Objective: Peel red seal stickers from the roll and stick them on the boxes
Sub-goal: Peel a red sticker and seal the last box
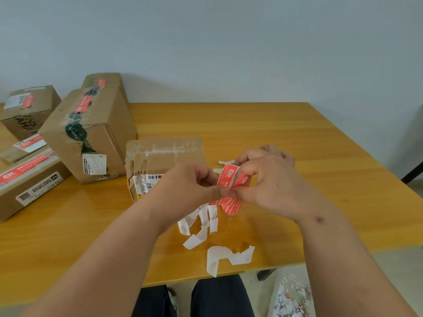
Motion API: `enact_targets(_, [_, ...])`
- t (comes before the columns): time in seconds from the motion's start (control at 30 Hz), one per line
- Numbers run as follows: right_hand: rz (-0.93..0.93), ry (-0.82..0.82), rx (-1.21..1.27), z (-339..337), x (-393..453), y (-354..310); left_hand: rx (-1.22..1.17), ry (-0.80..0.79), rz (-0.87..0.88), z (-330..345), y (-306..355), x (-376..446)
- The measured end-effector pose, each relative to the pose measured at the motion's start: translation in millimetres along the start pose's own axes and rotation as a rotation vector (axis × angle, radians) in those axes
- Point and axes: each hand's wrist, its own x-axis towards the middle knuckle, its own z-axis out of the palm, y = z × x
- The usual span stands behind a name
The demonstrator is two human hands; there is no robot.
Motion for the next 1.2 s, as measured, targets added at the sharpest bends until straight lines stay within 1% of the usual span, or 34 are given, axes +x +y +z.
enact_targets(0.17, [0.0,-0.026,0.026,-2,-2,0,-0.013,0.089,-0.009,4,-4,3])
enact_targets(0.3, [0.003,-0.03,0.024,-2,-4,0,0.0,0.129,-0.011,8,-4,3])
enact_targets(0.5, [0.005,-0.048,0.084,-4,-8,-3,0.008,0.19,-0.003,10,-7,5])
enact_targets(0.73, [0.008,-0.053,0.091,-5,-13,-3,0.018,0.293,-0.001,12,-6,5])
enact_targets(0.87, [-0.01,-0.065,0.095,-6,-16,1,-0.035,0.376,0.008,12,-6,3])
enact_targets(0.97, [0.006,-0.096,0.09,-10,-19,0,-0.14,0.438,-0.008,9,-7,4])
enact_targets(1.03, [0.031,-0.059,0.133,-12,-19,-1,-0.207,0.405,-0.027,6,-6,3])
enact_targets(1.13, [0.088,0.066,0.247,-12,-13,-8,-0.273,0.277,-0.033,5,-3,-1])
enact_targets(1.2, [0.102,0.12,0.322,-9,-8,-16,-0.261,0.2,-0.03,4,0,-4])
